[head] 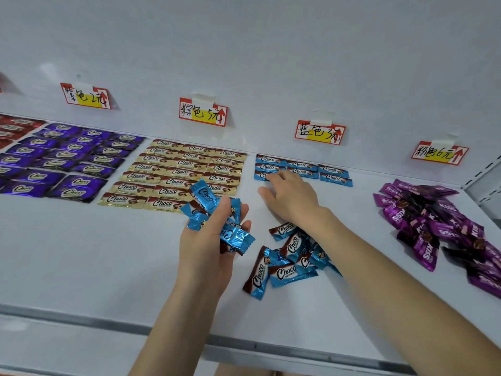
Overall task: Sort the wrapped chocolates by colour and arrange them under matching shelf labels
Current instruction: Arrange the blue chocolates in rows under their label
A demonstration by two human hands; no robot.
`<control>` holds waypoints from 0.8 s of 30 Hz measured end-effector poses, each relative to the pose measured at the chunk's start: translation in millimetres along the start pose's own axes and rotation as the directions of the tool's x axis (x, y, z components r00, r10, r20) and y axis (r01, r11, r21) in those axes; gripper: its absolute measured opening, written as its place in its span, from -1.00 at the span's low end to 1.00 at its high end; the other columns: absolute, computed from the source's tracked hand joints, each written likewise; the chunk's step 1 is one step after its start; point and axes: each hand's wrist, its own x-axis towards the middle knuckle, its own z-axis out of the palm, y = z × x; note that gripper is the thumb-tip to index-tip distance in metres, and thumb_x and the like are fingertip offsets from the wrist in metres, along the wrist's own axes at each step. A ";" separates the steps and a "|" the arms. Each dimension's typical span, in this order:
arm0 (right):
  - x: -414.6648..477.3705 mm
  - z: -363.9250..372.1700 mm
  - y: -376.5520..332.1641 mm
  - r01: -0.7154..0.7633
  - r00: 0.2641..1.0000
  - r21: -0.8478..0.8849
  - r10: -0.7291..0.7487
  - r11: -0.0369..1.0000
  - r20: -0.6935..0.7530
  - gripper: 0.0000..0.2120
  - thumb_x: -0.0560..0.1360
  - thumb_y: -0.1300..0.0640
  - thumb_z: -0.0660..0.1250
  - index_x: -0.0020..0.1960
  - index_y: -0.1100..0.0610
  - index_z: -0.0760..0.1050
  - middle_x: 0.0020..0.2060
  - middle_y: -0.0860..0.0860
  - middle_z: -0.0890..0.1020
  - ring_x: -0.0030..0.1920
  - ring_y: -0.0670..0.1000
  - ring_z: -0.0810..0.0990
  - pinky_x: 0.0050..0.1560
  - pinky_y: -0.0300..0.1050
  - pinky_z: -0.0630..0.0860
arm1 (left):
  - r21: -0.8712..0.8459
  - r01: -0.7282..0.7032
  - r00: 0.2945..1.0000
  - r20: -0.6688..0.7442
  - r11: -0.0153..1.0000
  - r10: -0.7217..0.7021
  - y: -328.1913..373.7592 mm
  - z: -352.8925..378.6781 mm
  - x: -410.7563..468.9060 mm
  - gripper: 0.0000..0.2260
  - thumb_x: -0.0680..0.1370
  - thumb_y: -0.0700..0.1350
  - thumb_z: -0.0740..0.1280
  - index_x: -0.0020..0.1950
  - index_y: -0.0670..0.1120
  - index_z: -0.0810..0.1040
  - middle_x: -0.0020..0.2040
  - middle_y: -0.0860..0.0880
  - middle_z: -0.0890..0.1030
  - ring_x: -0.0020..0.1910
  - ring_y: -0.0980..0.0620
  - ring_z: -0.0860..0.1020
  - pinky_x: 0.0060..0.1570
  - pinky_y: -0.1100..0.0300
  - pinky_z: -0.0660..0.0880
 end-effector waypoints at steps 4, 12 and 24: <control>-1.1 -1.0 -1.9 -0.013 1.000 0.021 0.013 1.000 0.016 -0.55 0.59 -0.07 0.00 0.41 0.09 0.24 0.38 0.11 0.31 0.36 0.11 0.25 0.26 0.05 0.32 | 0.000 -0.006 1.000 0.005 1.000 0.006 -1.4 0.2 -0.2 -0.88 0.49 -0.14 0.36 -0.01 -0.07 0.47 -0.28 0.00 0.70 -0.24 0.06 0.68 -0.46 0.25 0.54; -62.2 -47.6 -18.2 0.157 0.955 0.643 0.050 0.749 -0.292 -0.85 0.54 0.05 0.23 0.07 -0.03 0.50 -0.03 -0.21 0.57 -0.01 -0.32 0.48 0.00 -0.40 0.45 | -0.078 -0.002 0.999 0.038 0.997 0.005 -0.1 9.4 -4.5 -0.80 0.43 -0.02 0.37 -0.01 -0.04 0.47 -0.29 -0.04 0.69 -0.21 0.00 0.68 -0.41 0.18 0.58; -154.7 -38.8 -38.1 0.229 0.922 0.538 -0.004 0.811 -0.387 -0.83 0.41 0.01 0.40 -0.04 0.06 0.59 -0.20 -0.11 0.48 -0.18 -0.13 0.46 -0.20 -0.29 0.40 | -0.077 0.006 0.979 0.205 0.997 0.010 -21.4 25.2 -30.2 -0.88 0.58 -0.10 0.25 0.05 -0.09 0.52 -0.27 -0.05 0.68 -0.23 0.08 0.67 -0.43 0.17 0.56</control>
